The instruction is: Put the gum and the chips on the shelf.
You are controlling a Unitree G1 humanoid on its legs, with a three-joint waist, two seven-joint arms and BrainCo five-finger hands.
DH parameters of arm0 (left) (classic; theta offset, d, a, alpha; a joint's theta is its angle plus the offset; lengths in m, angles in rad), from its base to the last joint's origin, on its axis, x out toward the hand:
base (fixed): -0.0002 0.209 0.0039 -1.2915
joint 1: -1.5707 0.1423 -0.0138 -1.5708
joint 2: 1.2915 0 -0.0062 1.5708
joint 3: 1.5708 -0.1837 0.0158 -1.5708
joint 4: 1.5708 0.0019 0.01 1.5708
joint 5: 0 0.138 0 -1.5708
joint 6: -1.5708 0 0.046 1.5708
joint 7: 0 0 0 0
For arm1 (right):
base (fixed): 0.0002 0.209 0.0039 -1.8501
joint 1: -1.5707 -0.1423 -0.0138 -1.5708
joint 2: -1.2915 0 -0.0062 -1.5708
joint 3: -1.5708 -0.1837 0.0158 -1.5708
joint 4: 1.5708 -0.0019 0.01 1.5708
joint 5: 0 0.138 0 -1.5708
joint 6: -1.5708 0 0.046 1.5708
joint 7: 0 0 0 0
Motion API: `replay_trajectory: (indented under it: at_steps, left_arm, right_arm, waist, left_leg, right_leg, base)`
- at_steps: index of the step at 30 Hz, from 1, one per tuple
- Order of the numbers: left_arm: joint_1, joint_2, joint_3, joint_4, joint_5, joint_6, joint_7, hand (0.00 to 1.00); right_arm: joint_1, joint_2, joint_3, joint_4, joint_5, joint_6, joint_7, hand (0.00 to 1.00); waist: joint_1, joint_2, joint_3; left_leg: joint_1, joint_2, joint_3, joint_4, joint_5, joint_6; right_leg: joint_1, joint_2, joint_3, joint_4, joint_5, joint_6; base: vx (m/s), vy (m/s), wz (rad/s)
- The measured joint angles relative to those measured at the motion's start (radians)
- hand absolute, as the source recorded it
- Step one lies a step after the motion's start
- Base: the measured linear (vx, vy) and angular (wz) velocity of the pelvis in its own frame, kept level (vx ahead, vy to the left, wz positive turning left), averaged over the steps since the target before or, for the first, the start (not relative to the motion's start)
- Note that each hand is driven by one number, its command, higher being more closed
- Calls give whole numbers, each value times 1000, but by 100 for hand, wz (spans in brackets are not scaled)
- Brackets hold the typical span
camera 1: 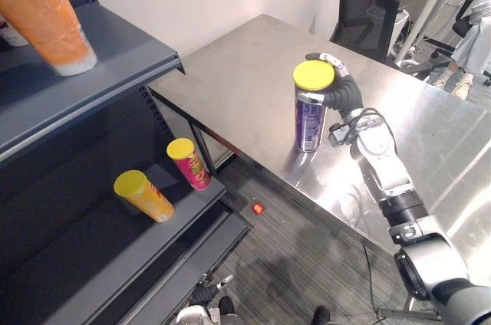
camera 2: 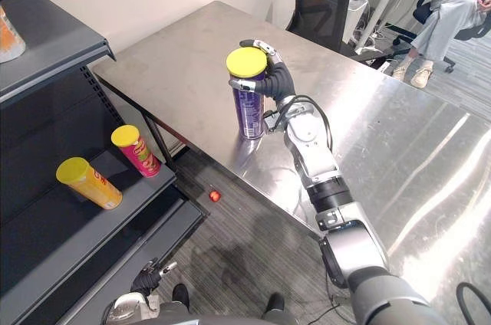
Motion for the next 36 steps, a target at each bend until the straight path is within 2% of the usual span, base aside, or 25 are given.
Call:
replay_trajectory:
  at_steps: [6, 10, 13, 18, 23, 30, 36]
  left_arm:
    - [0, 0, 0, -2, 1, 0, 2, 0]
    - [4, 0, 3, -2, 4, 0, 7, 0]
    - [6, -1, 4, -2, 5, 0, 19, 0]
    - [10, 0, 4, -1, 46, 0, 27, 0]
    - [10, 0, 4, 0, 48, 0, 31, 0]
    - [15, 3, 4, 8, 48, 0, 34, 0]
    - [34, 1, 6, 8, 51, -1, 34, 0]
  right_arm:
    - [104, 4, -68, -133, -2, 2, -43, 100]
    - [191, 20, -181, -278, -2, -1, -82, 100]
    - [228, 30, -221, -375, 2, -21, -101, 100]
    - [316, 45, -256, -520, 34, -69, -99, 100]
    - [392, 46, -283, -580, 43, -72, -97, 100]
    - [479, 46, -295, -660, 75, -74, -80, 100]
    - [571, 72, -325, -710, 78, -75, -58, 100]
  waist:
    - [-1, -1, -1]
    - [-11, -1, -1]
    - [-16, -1, -1]
    - [-33, -2, -3]
    - [-34, -3, -4]
    - [-58, -5, -11]
    - [-59, -7, -50]
  left_leg:
    - [-1, 13, 17, 6, 2, -4]
    - [2, 15, 24, 6, 3, -4]
    - [13, 18, 40, 6, 3, -5]
    - [22, 28, 51, 3, 4, -7]
    - [33, 30, 66, 1, 4, -8]
    - [34, 30, 77, 6, 4, -9]
    - [44, 31, 96, 6, 3, -9]
  right_leg:
    - [-13, 13, 17, 0, 5, -7]
    - [-15, 16, 28, 0, 9, -13]
    - [-15, 19, 42, 0, 11, -14]
    - [-17, 30, 58, 0, 13, -18]
    - [-17, 32, 72, 1, 15, -18]
    - [-25, 34, 86, 1, 19, -19]
    - [-29, 37, 105, -1, 26, -21]
  base:
    - [8, -13, -8]
    - [-3, -4, -6]
    - [-16, -4, -13]
    - [-25, -14, -9]
    - [-9, -4, -9]
    - [13, 0, -5]
    - [4, -2, -10]
